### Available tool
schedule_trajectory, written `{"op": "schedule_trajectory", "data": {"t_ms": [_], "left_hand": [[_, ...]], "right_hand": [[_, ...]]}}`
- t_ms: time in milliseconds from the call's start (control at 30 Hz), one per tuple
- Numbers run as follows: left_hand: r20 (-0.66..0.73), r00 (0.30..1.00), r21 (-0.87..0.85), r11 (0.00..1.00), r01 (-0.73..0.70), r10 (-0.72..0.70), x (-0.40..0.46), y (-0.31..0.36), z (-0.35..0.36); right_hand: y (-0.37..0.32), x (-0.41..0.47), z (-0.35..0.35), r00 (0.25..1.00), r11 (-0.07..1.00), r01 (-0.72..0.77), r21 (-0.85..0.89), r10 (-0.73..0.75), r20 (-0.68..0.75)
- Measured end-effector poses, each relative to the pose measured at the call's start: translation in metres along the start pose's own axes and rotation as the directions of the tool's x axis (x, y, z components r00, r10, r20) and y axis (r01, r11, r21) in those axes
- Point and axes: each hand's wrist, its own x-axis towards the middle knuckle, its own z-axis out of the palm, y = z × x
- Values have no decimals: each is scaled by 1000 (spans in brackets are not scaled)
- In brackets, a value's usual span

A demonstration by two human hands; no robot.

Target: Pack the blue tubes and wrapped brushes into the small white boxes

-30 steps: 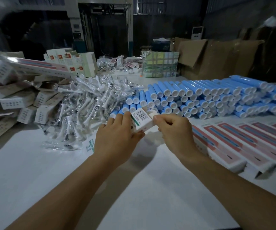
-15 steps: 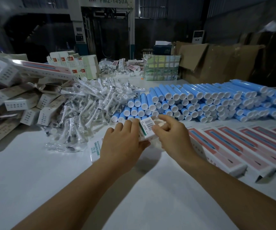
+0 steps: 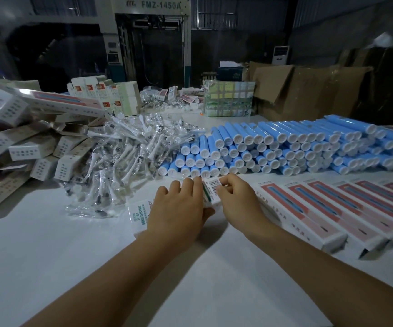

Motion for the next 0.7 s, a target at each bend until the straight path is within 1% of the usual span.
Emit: {"op": "schedule_trajectory", "data": {"t_ms": [100, 167, 200, 233, 267, 300, 333, 367, 400, 433, 467, 500, 533, 600, 633, 667, 700], "left_hand": [[3, 1000, -6, 1000, 7, -7, 0, 0, -1], [2, 1000, -35, 999, 27, -27, 0, -1, -2], [-3, 999, -54, 998, 42, -42, 2, -2, -2], [-12, 998, -79, 995, 63, -64, 3, -3, -3], [-19, 996, -106, 990, 87, -90, 4, -5, -5], [-25, 993, -134, 985, 111, -115, 5, -7, -6], [-27, 990, -159, 979, 130, -135, 6, -8, -7], [-28, 989, -176, 974, 141, -148, 7, -9, -8], [-27, 988, -180, 973, 143, -151, 7, -9, -8], [-27, 989, -174, 975, 135, -142, 7, -8, -8], [-28, 992, -166, 979, 119, -125, 7, -5, -8], [-27, 994, -165, 981, 101, -107, 7, -3, -8], [-27, 996, -168, 982, 85, -91, 7, -1, -7], [-25, 998, -162, 985, 58, -62, 7, 2, -7], [-29, 998, -148, 988, 43, -48, 7, 3, -7], [-35, 999, -137, 990, 32, -38, 6, 4, -8], [-40, 999, -131, 991, 27, -32, 6, 4, -8]], "right_hand": [[-1, 0, -2, 1000, 1000, 7, -3, -7, 15], [-1, -1, -4, 998, 996, 68, -59, -68, 10], [-2, -1, -6, 994, 992, 102, -77, -105, -29], [-2, 1, -8, 986, 989, 128, -70, -134, -97], [-3, 3, -10, 972, 991, 135, -25, -137, -189], [-3, 5, -12, 956, 992, 111, 60, -90, -280], [-5, 7, -14, 948, 978, 52, 203, 15, -316], [-8, 8, -15, 953, 913, -31, 408, 151, -264], [-10, 7, -14, 958, 758, -142, 637, 267, -103], [-11, 6, -12, 941, 520, -284, 805, 312, 131], [-13, 3, -10, 903, 315, -404, 859, 288, 319], [-13, 1, -8, 880, 210, -462, 861, 227, 417], [-13, -1, -6, 881, 179, -468, 865, 166, 442], [-13, -2, -1, 914, 216, -405, 889, 108, 390], [-12, -1, 0, 932, 243, -362, 900, 116, 343], [-11, -1, 1, 946, 282, -321, 904, 132, 295], [-9, 0, 1, 961, 348, -273, 897, 151, 234]]}}
